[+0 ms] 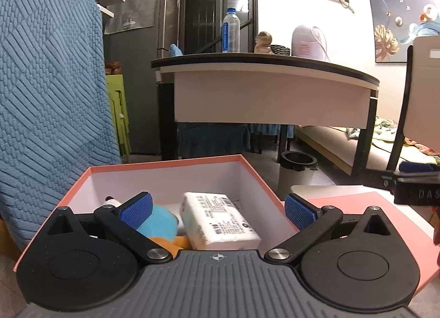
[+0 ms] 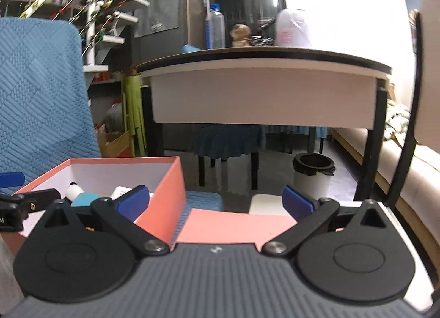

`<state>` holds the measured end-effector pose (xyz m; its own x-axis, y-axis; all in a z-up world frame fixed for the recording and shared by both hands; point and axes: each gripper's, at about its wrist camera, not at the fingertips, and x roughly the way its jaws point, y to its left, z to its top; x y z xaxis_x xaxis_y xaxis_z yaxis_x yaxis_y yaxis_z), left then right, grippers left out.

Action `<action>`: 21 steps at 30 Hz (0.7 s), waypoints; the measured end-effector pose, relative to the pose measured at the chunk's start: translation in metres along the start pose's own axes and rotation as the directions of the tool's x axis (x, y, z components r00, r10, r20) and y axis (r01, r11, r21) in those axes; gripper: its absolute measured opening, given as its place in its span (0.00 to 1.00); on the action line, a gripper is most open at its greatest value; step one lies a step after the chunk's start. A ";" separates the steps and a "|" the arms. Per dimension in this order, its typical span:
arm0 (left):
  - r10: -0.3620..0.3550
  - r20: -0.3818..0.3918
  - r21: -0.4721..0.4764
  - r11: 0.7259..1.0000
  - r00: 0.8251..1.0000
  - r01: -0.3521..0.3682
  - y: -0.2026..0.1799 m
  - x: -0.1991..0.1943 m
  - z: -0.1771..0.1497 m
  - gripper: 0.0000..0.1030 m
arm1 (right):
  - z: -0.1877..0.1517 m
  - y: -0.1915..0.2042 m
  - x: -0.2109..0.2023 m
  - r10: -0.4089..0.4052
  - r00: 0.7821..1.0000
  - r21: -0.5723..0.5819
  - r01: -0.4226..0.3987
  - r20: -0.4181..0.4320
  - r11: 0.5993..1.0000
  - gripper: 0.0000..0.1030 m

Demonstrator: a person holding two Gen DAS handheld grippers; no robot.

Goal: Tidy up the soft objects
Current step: 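Carry the white package into the box beside the plushes and release it, then grasp the edge of the pink JOSINY lid with the left gripper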

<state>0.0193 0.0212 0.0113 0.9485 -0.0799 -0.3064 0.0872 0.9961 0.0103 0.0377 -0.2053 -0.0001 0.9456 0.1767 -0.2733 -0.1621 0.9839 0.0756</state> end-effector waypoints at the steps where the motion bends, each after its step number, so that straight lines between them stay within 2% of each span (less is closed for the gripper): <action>1: -0.001 0.001 0.000 1.000 1.000 0.001 -0.001 0.001 -0.001 1.00 | -0.005 -0.004 -0.001 -0.009 1.000 0.005 0.009 0.003 1.000 1.00; 5: -0.013 0.000 -0.005 1.000 1.000 0.013 -0.003 0.003 -0.004 1.00 | -0.020 -0.011 -0.004 -0.024 1.000 0.005 0.024 -0.015 1.000 1.00; 12: 0.008 0.007 -0.034 0.999 1.000 -0.008 -0.001 0.005 -0.001 1.00 | -0.029 -0.022 -0.015 -0.030 0.999 -0.007 0.030 0.022 1.000 1.00; 21: 0.009 0.009 -0.008 1.000 1.000 -0.009 -0.012 0.006 -0.001 1.00 | -0.032 -0.025 -0.025 -0.046 0.997 -0.008 0.047 0.061 0.999 1.00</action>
<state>0.0234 0.0088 0.0083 0.9520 -0.0709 -0.2977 0.0760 0.9971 0.0055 0.0093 -0.2334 -0.0260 0.9675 0.1291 -0.2172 -0.1198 0.9912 0.0555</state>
